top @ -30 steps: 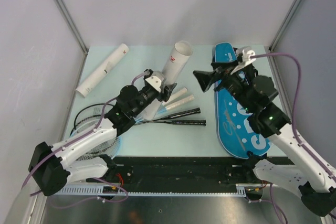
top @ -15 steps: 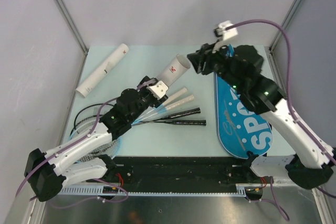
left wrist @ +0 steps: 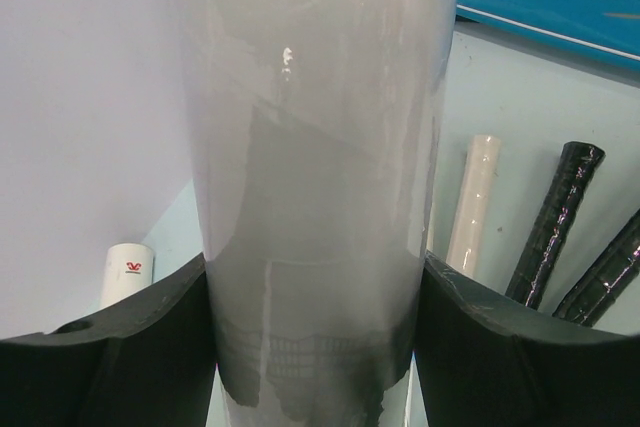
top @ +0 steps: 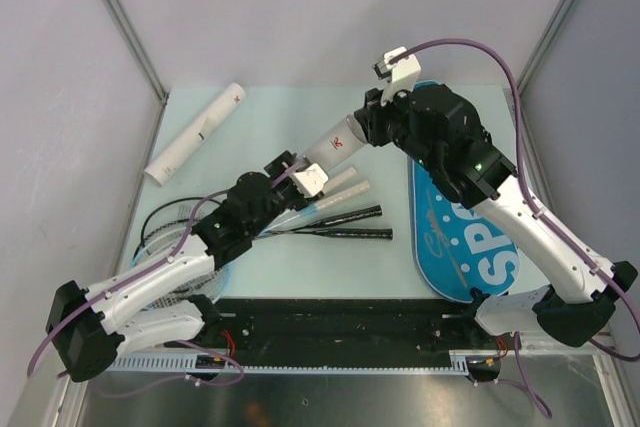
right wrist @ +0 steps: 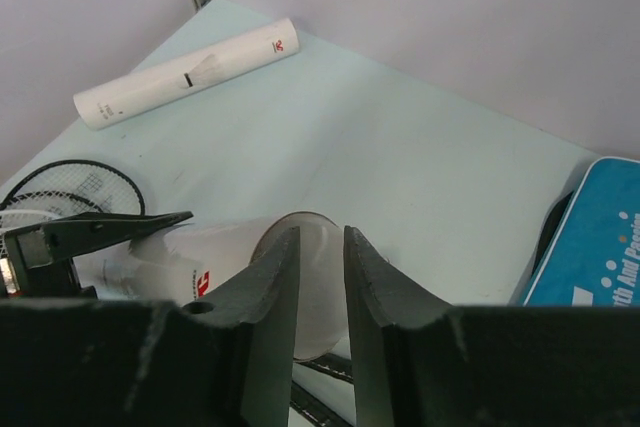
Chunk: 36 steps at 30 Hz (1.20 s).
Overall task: Pack up the badminton gear
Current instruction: Open the lid of the shuttle tube.
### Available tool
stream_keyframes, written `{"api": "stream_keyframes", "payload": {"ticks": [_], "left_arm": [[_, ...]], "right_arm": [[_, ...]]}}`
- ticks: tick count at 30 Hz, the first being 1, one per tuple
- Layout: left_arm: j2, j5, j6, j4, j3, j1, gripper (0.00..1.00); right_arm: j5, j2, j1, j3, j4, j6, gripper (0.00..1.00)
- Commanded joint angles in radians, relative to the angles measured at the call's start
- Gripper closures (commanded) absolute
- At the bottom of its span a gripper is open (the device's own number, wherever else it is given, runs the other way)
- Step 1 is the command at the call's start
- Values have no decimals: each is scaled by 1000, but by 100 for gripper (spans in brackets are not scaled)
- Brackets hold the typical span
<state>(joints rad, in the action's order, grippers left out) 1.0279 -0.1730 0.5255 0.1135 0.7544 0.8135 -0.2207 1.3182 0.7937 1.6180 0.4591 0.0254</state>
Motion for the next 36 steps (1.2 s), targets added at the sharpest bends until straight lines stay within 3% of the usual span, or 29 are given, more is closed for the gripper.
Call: {"api": "stream_keyframes", "payload": {"ticks": [1,10,25,31,35,36], "left_arm": [[-9,6,36,55,13,9,75],[-14,15,25,55,17,10,75],[-17,13,30,52,14,22,76],[-26,12,34,52,8,26,77],[-28,10,30,64,-1,26,80],[-29,6,28,98,-9,26,81]], "right_arm": [[33,-46,-36,-3,-11,16,72],[202,-89,-123,-96,-10,54,73],[210,-57,-123,-129,-45,64,74],[210,-48,-125,-129,-46,64,79],[235,-56,-125,-133,-51,70,100],[221,-62,-125,-132,-48,73,100]]}}
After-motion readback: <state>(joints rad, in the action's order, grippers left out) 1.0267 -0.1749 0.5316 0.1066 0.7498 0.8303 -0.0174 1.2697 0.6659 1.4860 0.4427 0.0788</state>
